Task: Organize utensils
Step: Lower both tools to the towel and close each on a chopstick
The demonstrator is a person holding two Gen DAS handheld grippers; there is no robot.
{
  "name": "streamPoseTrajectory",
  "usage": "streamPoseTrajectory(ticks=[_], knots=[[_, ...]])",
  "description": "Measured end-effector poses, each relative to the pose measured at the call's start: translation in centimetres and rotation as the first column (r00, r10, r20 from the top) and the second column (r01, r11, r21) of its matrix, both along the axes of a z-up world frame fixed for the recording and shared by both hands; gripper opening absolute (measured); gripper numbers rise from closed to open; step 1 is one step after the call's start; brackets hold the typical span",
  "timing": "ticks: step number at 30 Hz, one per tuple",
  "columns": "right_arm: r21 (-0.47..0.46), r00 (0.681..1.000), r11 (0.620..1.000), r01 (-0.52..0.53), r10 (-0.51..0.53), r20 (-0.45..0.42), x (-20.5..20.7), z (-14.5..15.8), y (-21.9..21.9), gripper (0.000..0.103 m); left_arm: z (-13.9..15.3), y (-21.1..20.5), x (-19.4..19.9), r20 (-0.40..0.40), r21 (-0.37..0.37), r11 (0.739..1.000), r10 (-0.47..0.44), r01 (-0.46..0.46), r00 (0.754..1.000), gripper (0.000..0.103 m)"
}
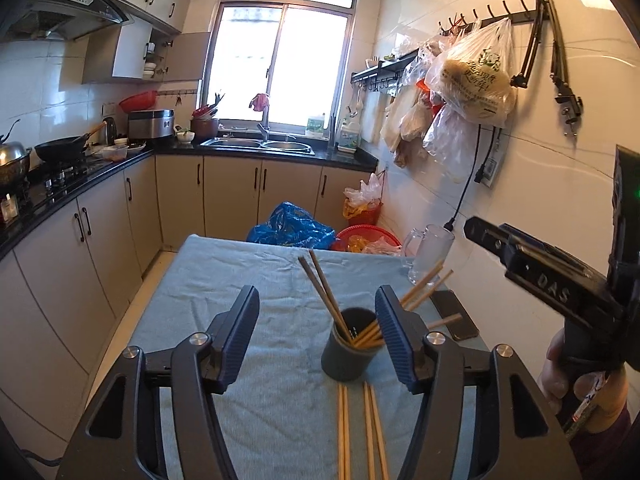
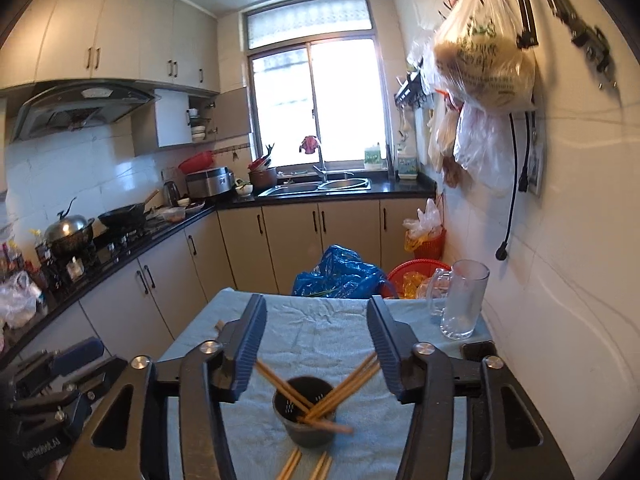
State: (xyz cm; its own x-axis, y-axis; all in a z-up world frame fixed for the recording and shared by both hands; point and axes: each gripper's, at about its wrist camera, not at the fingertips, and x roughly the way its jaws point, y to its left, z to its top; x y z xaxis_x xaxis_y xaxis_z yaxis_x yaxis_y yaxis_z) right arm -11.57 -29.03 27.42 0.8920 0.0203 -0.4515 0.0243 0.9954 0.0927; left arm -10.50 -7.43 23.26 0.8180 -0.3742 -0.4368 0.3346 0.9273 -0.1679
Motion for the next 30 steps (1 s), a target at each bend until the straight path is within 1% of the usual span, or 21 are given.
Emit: streamPoseTrajectory(ticks=[2, 6, 10, 12, 16, 18, 19, 20, 21, 24, 26, 28, 30], knots=[[-0.017, 1.0, 1.0, -0.01, 0.01, -0.008, -1.4, -0.3, 0.4, 0.067, -0.5, 0.8, -1.3, -0.004, -0.006, 1.0, 0.002, -0.002, 1.0, 0.065], [-0.029, 0.999, 0.999, -0.021, 0.019, -0.048, -4.5, -2.3, 0.6, 0.07, -2.3, 1.8, -2.9, -0.032, -0.021, 1.0, 0.008, -0.009, 0.999, 0.066], [-0.003, 0.992, 1.0, 0.013, -0.013, -0.123, -7.0, -6.1, -0.2, 0.07, -5.2, 2.3, -3.6, -0.092, -0.011, 1.0, 0.001, -0.002, 0.996, 0.066], [0.021, 0.985, 0.999, 0.028, -0.024, -0.168, -7.8, -8.3, -0.7, 0.07, -6.8, 2.1, -3.6, -0.122, 0.008, 1.0, 0.0, 0.001, 0.993, 0.066], [0.079, 0.957, 0.995, 0.058, -0.032, -0.289, -8.9, -13.5, -1.7, 0.07, -10.7, 0.8, -3.3, -0.201, 0.064, 0.996, -0.041, 0.055, 0.979, 0.066], [0.115, 0.944, 0.992, 0.058, -0.017, -0.329, -9.0, -15.3, -1.8, 0.063, -12.6, -0.2, -3.1, -0.244, 0.083, 0.992, -0.07, 0.093, 0.967, 0.066], [0.138, 0.934, 0.989, 0.051, 0.002, -0.356, -9.0, -16.4, -1.8, 0.054, -13.7, -0.9, -2.8, -0.275, 0.091, 0.989, -0.091, 0.12, 0.957, 0.066], [0.155, 0.926, 0.987, 0.045, 0.017, -0.376, -9.0, -17.3, -1.6, 0.05, -14.4, -1.3, -2.7, -0.295, 0.093, 0.986, -0.104, 0.137, 0.95, 0.066], [0.172, 0.918, 0.984, 0.037, 0.034, -0.394, -8.9, -18.2, -1.4, 0.05, -15.1, -1.7, -2.5, -0.311, 0.095, 0.984, -0.115, 0.152, 0.943, 0.066], [0.197, 0.903, 0.98, 0.013, 0.074, -0.424, -8.6, -20.1, -0.9, 0.046, -17.3, -3.2, -1.8, -0.36, 0.117, 0.973, -0.146, 0.2, 0.922, 0.056], [0.19, 0.894, 0.982, -0.001, 0.086, -0.439, -8.2, -21.0, -0.3, 0.046, -18.7, -4.4, -1.1, -0.394, 0.142, 0.963, -0.156, 0.228, 0.906, 0.044], [0.178, 0.884, 0.984, -0.014, 0.095, -0.457, -7.7, -21.9, 0.2, 0.046, -20.0, -5.1, -0.2, -0.427, 0.152, 0.958, -0.158, 0.242, 0.891, 0.038], [0.171, 0.876, 0.985, -0.019, 0.099, -0.472, -7.1, -22.6, 0.6, 0.046, -20.9, -5.5, 0.4, -0.447, 0.155, 0.956, -0.156, 0.248, 0.881, 0.033]])
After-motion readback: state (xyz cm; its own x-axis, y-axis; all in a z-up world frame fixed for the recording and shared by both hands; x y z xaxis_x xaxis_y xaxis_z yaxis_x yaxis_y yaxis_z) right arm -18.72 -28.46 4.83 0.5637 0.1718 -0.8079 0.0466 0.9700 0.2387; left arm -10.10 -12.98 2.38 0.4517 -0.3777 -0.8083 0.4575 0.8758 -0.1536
